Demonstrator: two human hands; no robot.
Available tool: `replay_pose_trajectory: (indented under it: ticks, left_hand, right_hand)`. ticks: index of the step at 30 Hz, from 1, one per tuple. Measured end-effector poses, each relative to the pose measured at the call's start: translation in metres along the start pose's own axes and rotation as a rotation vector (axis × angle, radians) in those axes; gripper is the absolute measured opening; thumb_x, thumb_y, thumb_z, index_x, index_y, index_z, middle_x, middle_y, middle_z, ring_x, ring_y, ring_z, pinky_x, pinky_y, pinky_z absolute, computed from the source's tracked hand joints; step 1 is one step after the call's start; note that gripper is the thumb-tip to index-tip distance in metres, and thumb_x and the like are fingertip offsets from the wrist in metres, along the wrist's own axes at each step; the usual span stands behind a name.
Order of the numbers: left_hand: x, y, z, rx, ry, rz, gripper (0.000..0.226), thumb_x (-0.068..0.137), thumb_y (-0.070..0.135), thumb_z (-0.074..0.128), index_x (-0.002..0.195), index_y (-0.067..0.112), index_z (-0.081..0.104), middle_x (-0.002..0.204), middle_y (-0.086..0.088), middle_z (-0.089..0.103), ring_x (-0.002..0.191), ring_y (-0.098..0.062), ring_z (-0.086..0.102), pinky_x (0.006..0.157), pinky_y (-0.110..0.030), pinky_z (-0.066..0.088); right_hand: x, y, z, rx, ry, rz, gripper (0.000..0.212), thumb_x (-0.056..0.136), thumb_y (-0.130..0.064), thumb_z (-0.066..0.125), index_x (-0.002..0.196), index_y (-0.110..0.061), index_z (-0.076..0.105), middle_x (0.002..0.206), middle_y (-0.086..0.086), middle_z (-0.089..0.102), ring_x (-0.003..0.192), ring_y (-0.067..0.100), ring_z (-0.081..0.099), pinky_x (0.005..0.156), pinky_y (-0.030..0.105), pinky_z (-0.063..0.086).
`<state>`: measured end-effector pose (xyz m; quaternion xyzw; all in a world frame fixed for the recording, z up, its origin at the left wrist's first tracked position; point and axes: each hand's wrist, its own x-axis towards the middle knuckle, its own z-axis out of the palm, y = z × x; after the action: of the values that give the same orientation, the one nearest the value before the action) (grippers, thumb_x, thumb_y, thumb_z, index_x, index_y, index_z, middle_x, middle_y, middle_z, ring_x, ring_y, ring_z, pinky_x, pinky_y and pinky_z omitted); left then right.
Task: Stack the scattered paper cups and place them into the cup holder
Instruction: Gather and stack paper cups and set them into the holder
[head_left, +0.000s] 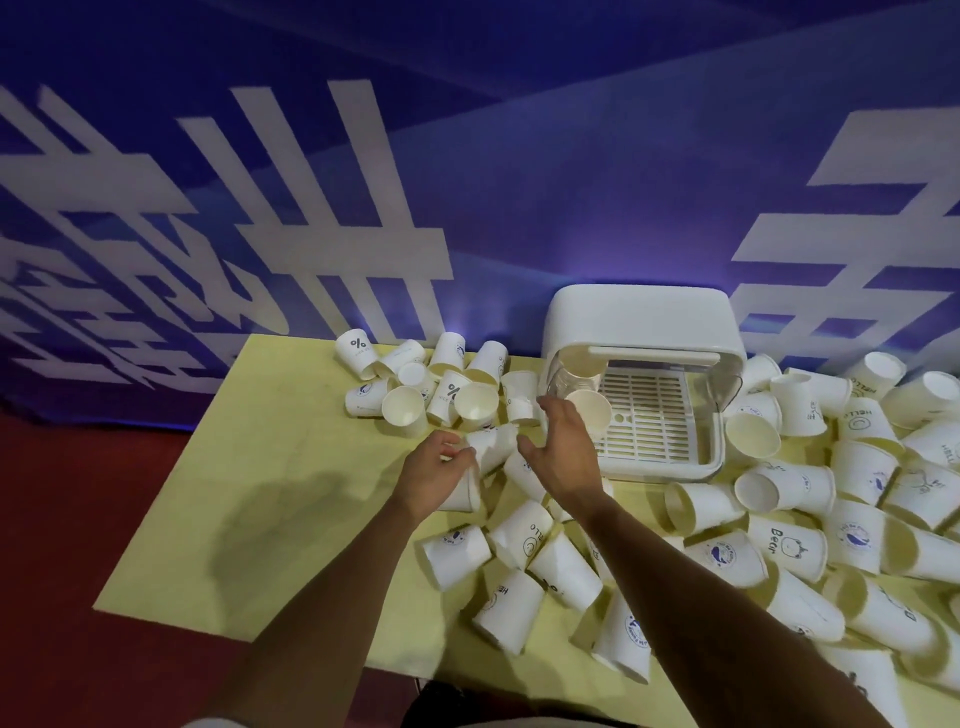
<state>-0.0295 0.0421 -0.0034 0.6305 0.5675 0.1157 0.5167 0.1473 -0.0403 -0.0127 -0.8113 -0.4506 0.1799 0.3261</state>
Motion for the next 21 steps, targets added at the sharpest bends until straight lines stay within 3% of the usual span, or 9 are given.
replay_pose_trajectory:
  ticks: [6,13,18,21]
  left_hand:
    - [0.004,-0.019,-0.034,-0.001,0.080,-0.051,0.028,0.091,0.031,0.068,0.114,0.018,0.060,0.101,0.005,0.062,0.085,-0.008,0.058,0.068,-0.017,0.042]
    - [0.027,-0.035,-0.082,0.042,0.159,-0.070,0.028,0.089,0.032,0.069,0.113,0.018,0.062,0.106,0.000,0.064,0.099,-0.017,0.061,0.090,-0.029,0.047]
    - [0.054,-0.050,-0.106,0.036,0.196,-0.081,0.021,0.086,0.032,0.072,0.100,0.023,0.060,0.106,-0.006,0.067,0.102,-0.026,0.064,0.095,-0.039,0.051]
    - [0.068,-0.056,-0.116,0.043,0.209,-0.086,0.027,0.085,0.030,0.073,0.106,0.017,0.062,0.109,-0.008,0.066,0.104,-0.026,0.064,0.097,-0.040,0.050]
  right_hand:
    - [0.005,-0.025,0.034,-0.014,-0.111,-0.036,0.063,0.084,-0.031,0.072,0.139,-0.014,0.048,0.134,0.006,0.055,0.122,0.025,0.052,0.100,0.037,0.046]
    - [0.015,-0.060,0.078,-0.014,-0.185,-0.073,0.066,0.085,-0.031,0.073,0.142,-0.011,0.047,0.134,0.008,0.054,0.122,0.026,0.052,0.100,0.037,0.046]
    - [0.029,-0.082,0.107,-0.017,-0.212,-0.086,0.066,0.086,-0.031,0.073,0.142,-0.010,0.046,0.135,0.009,0.053,0.124,0.026,0.051,0.100,0.037,0.045]
    - [0.037,-0.092,0.121,-0.009,-0.213,-0.092,0.063,0.084,-0.029,0.074,0.138,-0.009,0.048,0.134,0.011,0.054,0.124,0.029,0.051,0.099,0.039,0.046]
